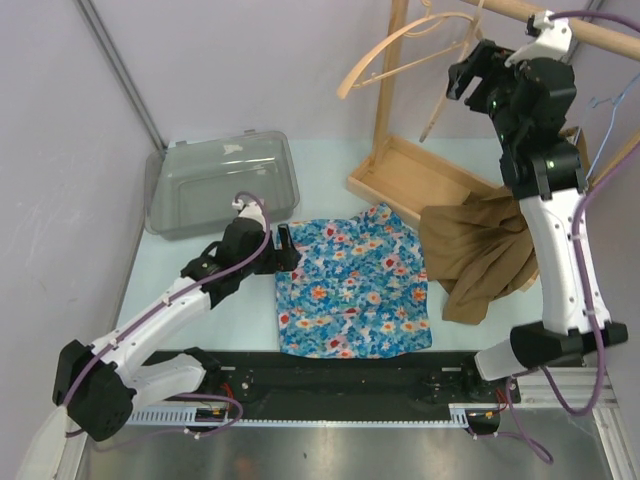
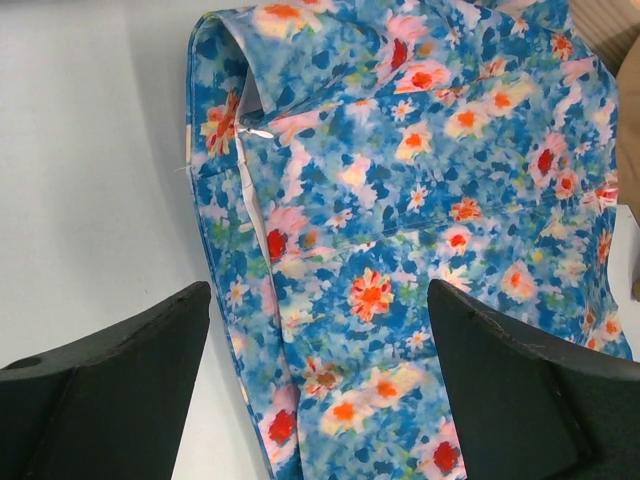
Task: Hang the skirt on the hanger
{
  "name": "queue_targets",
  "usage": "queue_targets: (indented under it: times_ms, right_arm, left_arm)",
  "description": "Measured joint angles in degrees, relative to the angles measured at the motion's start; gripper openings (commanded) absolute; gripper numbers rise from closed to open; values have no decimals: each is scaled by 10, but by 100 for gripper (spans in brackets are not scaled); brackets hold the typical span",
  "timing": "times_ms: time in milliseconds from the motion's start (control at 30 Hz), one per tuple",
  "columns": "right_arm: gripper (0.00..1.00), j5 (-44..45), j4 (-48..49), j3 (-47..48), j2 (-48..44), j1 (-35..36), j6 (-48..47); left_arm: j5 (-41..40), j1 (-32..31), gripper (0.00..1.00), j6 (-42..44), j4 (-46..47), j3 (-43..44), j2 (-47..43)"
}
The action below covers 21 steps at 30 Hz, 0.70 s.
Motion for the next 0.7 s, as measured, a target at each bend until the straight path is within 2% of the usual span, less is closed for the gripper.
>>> queue_targets:
  times_ms: [300, 367, 400, 433, 500, 533, 700]
  right_arm:
    - [82, -73, -32, 177, 184, -51, 0]
    - [79, -74, -40, 198, 205, -54, 1]
    - [76, -72, -45, 203, 213, -54, 2]
    - [67, -70, -48, 204, 217, -54, 3]
    - [56, -63, -53, 203, 221, -54, 6]
    - [45, -57, -57, 202, 222, -54, 8]
    - [28, -22, -61, 198, 222, -55, 14]
  left_arm:
    - [12, 8, 93, 1, 9, 13, 23]
    - [12, 10, 93, 1, 13, 16, 29]
    - [13, 11, 93, 1, 14, 17, 32]
    - [13, 12, 93, 1, 15, 19, 36]
    - [13, 14, 93, 1, 19, 22, 42]
    - [13, 15, 93, 1, 21, 23, 45]
    - [15, 19, 93, 5, 26, 26, 56]
